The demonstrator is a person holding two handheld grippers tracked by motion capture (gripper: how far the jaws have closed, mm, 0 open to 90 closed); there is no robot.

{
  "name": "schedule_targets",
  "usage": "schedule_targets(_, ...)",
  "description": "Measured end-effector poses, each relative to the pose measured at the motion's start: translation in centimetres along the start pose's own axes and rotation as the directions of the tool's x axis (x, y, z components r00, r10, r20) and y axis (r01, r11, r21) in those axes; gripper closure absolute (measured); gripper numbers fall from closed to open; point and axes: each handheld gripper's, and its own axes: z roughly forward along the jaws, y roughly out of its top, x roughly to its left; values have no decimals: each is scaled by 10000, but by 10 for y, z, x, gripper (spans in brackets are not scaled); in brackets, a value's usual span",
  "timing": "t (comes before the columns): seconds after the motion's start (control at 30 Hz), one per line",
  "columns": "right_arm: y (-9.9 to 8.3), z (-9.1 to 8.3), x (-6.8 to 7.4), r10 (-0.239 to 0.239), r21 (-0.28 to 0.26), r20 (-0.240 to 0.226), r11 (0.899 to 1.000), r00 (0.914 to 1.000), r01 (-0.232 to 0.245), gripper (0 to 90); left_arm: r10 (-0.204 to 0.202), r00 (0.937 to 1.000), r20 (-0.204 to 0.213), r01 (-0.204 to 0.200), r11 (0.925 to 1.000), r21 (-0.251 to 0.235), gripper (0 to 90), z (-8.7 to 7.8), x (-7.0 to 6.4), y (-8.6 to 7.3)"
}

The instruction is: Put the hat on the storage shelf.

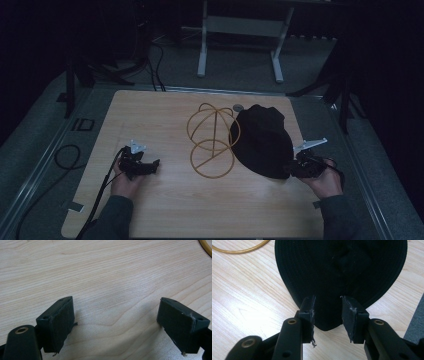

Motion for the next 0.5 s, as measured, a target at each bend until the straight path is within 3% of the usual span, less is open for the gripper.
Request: schedule_targets(0.5, 25, 5, -7, -116, 1031, -145, 9946, 9998, 131, 609, 0, 10000, -1, 0, 10000, 3, 148, 0, 0, 0)
